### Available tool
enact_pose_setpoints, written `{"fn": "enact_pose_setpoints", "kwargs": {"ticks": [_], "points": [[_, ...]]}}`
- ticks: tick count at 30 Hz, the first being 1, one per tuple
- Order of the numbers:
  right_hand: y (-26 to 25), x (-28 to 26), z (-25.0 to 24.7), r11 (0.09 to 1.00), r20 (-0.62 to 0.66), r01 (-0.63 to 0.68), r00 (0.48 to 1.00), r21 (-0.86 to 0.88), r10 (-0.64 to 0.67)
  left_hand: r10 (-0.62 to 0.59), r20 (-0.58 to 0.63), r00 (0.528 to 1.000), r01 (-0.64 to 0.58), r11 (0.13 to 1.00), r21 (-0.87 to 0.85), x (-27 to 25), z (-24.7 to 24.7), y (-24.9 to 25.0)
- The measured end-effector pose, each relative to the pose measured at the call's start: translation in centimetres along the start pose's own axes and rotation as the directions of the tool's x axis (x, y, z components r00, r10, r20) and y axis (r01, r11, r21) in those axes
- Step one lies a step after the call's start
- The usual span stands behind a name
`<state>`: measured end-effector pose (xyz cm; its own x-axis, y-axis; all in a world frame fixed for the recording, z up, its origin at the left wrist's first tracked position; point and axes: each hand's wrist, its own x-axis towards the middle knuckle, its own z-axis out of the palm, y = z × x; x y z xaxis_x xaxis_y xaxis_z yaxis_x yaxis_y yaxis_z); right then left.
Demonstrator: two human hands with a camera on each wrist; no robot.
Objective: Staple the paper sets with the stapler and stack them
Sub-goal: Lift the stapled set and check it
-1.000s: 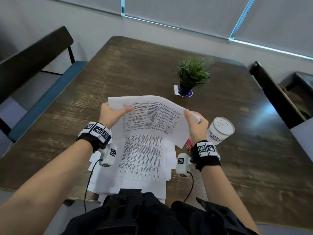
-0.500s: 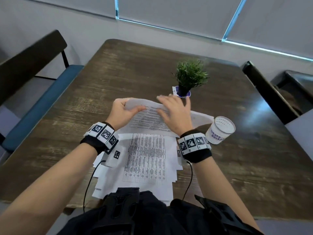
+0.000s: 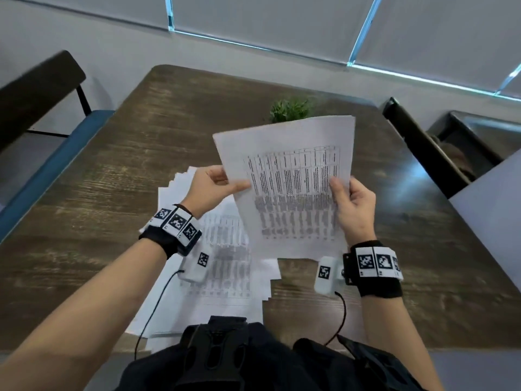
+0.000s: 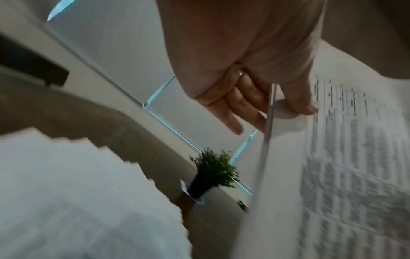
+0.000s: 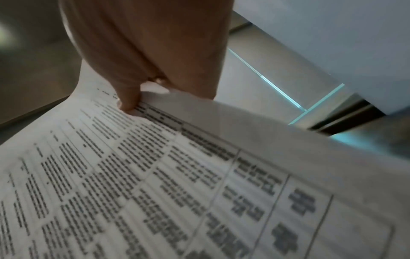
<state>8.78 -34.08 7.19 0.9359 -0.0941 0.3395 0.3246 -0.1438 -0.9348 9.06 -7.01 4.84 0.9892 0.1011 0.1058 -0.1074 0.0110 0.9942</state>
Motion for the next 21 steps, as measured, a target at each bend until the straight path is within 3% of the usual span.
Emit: {"fn": "enact_pose_setpoints", "kwargs": {"ticks": [4,8,17,21], "points": [[0.3,-1.2,-2.3,0.991,0.004,-0.111,0.994,0.075,0.111,-0.060,-0.008,0.998,0.059,0.997,-0.054,-1.0,6.7,-0.6],[0.5,-1.7,-4.6,0.968,0.010,-0.222,0.975,0.116,0.222,-0.006,-0.002,1.000,0.006,0.998,-0.068,-2.3,10.7,-0.6],[2.5,-2.1,-7.3,0.945,0.055,-0.301,0.954,0.130,0.296,0.080,-0.074,0.994,-0.086,0.993,-0.081,-3.9,12.9,0.1],[1.7,-2.1,-7.2,0.954,0.051,-0.261,0.965,0.151,0.256,0.119,-0.077,0.990,-0.124,0.990,-0.073,-4.4,13.3,1.3]]}}
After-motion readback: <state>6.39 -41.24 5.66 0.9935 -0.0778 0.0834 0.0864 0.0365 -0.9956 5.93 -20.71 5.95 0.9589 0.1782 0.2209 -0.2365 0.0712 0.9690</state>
